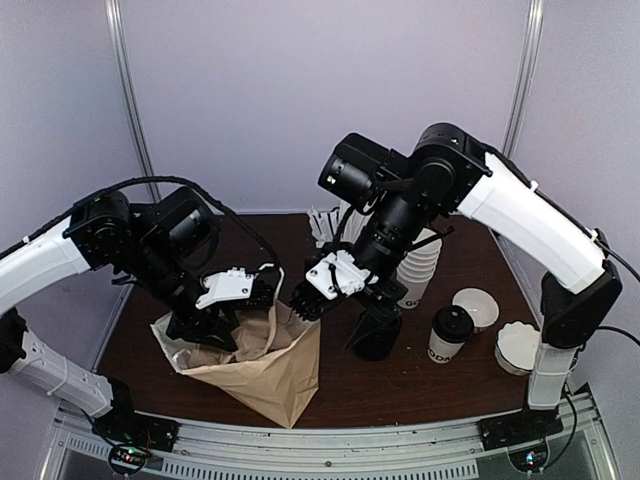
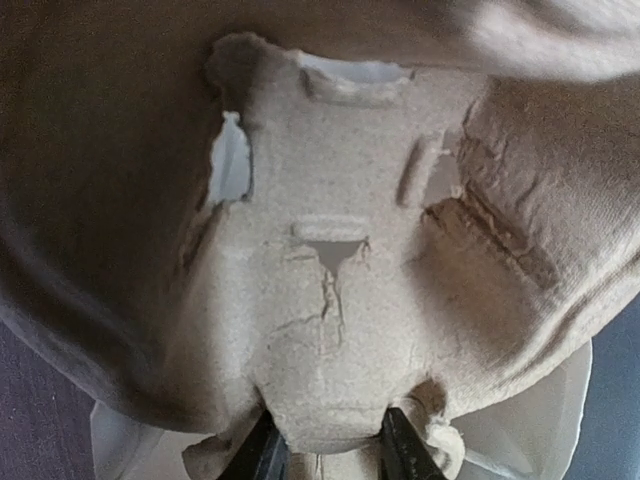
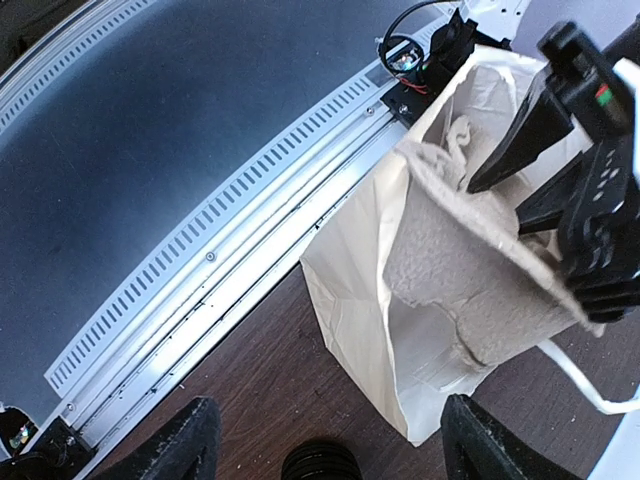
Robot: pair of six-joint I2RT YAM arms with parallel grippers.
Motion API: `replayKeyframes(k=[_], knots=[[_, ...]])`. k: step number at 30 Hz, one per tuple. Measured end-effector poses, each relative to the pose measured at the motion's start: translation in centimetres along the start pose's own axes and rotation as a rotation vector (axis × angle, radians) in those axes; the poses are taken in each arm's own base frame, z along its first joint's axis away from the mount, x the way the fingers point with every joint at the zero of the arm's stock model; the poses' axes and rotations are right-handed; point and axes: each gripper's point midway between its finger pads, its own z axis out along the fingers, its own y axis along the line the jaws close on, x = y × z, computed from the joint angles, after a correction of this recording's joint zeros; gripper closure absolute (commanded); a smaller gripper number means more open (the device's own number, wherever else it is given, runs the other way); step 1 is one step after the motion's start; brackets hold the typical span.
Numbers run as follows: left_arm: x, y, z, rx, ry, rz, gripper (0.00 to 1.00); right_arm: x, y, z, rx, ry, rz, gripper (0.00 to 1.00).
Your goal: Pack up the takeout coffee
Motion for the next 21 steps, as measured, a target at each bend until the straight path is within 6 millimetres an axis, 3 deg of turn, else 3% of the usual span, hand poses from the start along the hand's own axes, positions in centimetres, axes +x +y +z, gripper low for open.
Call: replayKeyframes(k=[5, 10, 15, 21], knots=[[-0.9, 0.7, 0.9, 0.016, 0.022, 0.005, 0.72, -0.9, 1.2, -1.8, 0.004, -0.041, -0.003, 0.2], [-1.0, 0.7, 0.6, 0.014, 0.018, 0.018, 0.72, 0.2, 2.2, -1.5, -0.011, -0.055, 0.101, 0.31], [-1.1, 0.5, -0.2, 0.012, -0.009, 0.023, 0.72, 2.2, 1.4, 0.1, -0.007, -0.046, 0.221, 0.35], [-1.1, 0.6, -0.8, 0.01, -0.033, 0.009, 0.73, 1.2, -1.4, -0.3, 0.111, -0.069, 0.255, 0.36]])
